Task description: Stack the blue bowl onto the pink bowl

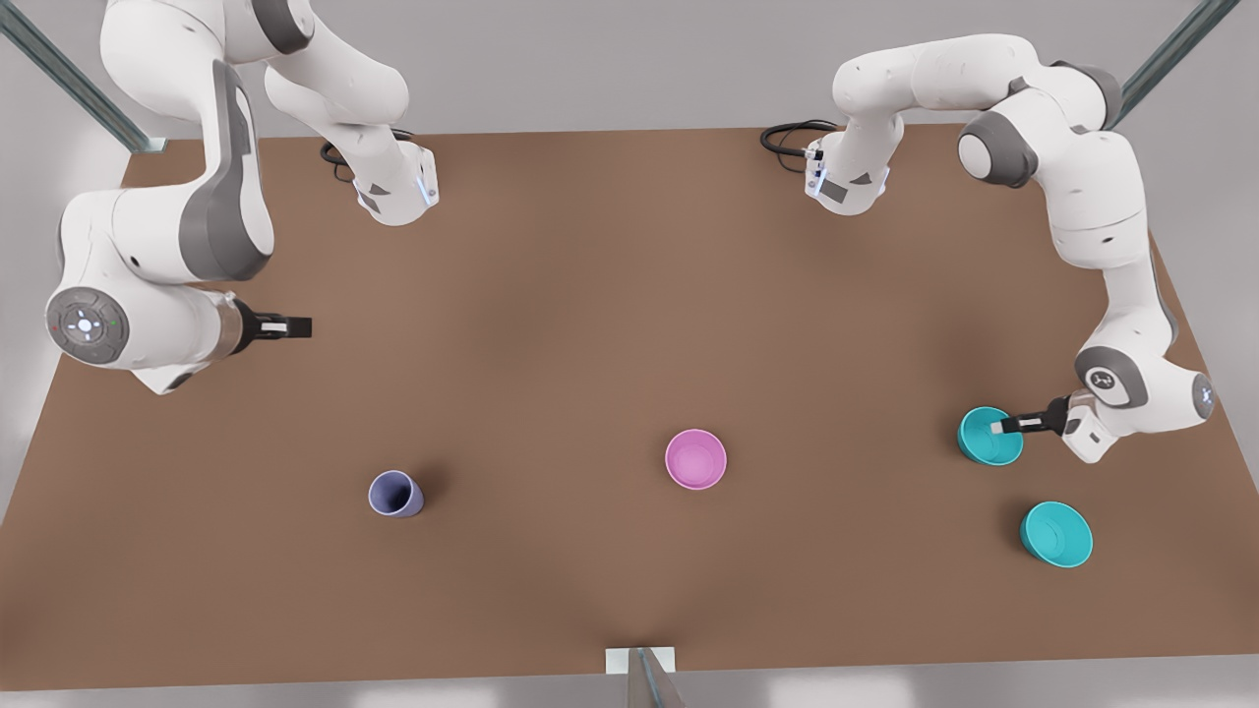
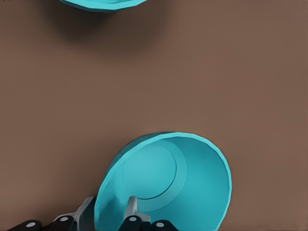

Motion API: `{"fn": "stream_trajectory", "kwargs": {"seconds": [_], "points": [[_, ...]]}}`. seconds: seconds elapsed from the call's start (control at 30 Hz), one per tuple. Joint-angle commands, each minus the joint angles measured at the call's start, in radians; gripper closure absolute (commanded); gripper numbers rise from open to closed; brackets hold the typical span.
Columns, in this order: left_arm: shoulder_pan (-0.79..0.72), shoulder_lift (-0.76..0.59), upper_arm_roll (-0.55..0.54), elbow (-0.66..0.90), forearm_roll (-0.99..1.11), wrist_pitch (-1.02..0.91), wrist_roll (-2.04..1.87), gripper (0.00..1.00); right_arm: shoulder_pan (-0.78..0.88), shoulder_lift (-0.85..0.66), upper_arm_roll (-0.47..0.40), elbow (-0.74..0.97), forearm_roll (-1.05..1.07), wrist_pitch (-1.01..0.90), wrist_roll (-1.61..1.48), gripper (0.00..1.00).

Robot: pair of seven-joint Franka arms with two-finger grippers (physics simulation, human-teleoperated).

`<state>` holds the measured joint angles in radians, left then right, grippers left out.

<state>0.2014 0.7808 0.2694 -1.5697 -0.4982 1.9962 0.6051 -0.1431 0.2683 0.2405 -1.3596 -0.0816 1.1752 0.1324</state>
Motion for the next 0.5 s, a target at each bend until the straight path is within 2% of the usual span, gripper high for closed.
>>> {"fn": "stream_trajectory", "kwargs": {"seconds": [0.0, 0.1, 0.23, 0.33, 0.47], "points": [[-0.002, 0.000, -0.003, 0.000, 0.000, 0.007, 0.110, 0.54, -0.003, 0.000, 0.002, -0.001, 0.000, -0.006, -0.080, 0.00], [-0.002, -0.012, -0.003, 0.002, 0.001, -0.001, 0.078, 0.79, -0.006, -0.004, 0.002, -0.007, 0.000, -0.003, -0.080, 0.00], [-0.036, -0.081, -0.032, 0.005, 0.009, -0.004, -0.136, 0.79, -0.007, -0.012, 0.002, -0.015, 0.000, 0.003, -0.079, 0.00], [-0.256, -0.118, -0.033, 0.049, 0.009, -0.105, -0.421, 0.79, -0.006, -0.011, 0.002, -0.016, 0.000, 0.003, -0.079, 0.00], [-0.569, -0.071, -0.036, 0.105, 0.004, -0.106, -0.820, 0.79, -0.007, -0.008, 0.002, -0.018, 0.000, 0.003, -0.079, 0.00]]}}
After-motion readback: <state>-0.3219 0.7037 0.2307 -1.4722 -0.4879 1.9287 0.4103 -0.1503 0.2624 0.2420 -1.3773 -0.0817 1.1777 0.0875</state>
